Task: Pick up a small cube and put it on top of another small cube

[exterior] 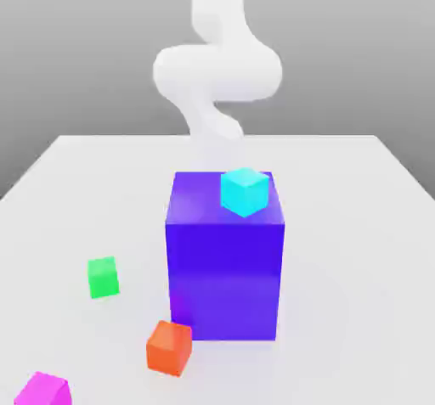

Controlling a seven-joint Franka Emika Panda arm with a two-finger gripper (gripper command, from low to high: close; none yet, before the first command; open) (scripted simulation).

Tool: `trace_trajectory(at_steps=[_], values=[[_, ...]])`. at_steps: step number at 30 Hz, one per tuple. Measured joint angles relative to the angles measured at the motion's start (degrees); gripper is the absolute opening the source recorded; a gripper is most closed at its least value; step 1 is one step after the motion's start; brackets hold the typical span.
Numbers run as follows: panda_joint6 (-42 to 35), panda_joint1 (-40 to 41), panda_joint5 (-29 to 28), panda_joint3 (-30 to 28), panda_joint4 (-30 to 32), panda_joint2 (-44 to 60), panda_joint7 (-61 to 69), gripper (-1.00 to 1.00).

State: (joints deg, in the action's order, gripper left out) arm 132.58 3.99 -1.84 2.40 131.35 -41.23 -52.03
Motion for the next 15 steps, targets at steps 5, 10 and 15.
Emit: trace_trajectory(at_steps=[5,10,15], values=[[1.63,7.58,-4.27,4.46,-0.88,9.47,-13.05,0.00],[3.14,13.86,-8.86,7.80,-1.75,18.72,-26.00,0.00],[4.56,18.19,-13.56,9.12,-2.65,28.03,-39.02,0.00]])
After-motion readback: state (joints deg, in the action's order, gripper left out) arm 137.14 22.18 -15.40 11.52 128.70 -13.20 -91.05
